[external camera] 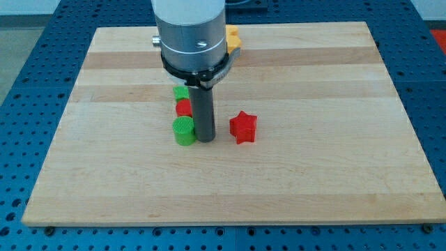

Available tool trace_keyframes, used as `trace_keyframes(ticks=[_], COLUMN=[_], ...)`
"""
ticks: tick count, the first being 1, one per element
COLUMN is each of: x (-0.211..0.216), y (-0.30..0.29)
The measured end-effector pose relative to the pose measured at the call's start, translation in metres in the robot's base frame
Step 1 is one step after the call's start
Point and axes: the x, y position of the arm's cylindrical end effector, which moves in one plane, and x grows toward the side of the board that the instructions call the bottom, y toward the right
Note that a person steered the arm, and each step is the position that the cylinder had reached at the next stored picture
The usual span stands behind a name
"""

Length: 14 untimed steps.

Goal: Move the red star towards the green circle

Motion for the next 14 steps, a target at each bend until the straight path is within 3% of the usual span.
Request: trace_keyframes(ticks=[2, 4, 5, 6, 7, 9, 11, 12, 14], x=[-0.001, -0.083, -0.075, -0.021, 0.000, 0.011, 0.024, 0.053, 0.052], y=[0.025, 0.033, 0.059, 0.089, 0.089, 0.061, 0.112, 0.110, 0.077])
